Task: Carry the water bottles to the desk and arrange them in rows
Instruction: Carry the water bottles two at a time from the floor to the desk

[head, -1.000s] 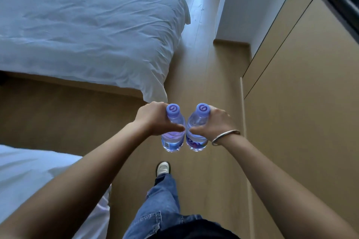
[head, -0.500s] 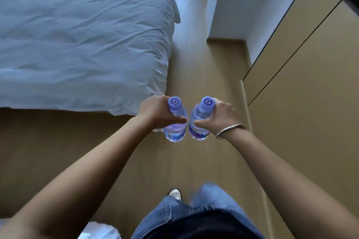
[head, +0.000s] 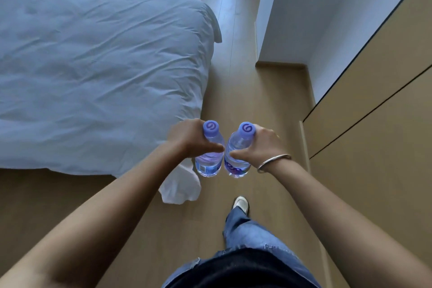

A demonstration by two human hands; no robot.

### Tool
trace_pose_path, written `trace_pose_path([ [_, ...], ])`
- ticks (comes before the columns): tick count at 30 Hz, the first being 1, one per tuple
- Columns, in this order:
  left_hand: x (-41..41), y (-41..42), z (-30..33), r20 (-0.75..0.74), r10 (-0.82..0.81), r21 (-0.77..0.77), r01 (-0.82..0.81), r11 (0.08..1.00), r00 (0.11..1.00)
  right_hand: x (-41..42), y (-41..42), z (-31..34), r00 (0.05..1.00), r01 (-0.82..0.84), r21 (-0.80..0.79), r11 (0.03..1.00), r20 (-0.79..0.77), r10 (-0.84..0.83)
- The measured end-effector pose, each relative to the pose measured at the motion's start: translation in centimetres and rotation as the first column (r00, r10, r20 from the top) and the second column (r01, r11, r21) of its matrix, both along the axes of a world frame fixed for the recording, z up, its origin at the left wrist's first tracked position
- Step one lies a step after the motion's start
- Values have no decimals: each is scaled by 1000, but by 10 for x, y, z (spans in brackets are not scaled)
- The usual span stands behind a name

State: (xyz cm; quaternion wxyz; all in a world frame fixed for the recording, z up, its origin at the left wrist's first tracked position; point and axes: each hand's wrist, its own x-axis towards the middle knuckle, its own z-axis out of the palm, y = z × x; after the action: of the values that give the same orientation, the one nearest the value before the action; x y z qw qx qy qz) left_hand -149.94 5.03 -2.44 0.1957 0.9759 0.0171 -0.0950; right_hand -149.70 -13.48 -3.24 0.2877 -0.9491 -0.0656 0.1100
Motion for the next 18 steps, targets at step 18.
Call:
trace_pose_path([
  [18, 307, -6, 10, 21, 111, -53, -109, 993, 994, 320, -23, 10, 997, -49, -78, 996, 64, 54],
])
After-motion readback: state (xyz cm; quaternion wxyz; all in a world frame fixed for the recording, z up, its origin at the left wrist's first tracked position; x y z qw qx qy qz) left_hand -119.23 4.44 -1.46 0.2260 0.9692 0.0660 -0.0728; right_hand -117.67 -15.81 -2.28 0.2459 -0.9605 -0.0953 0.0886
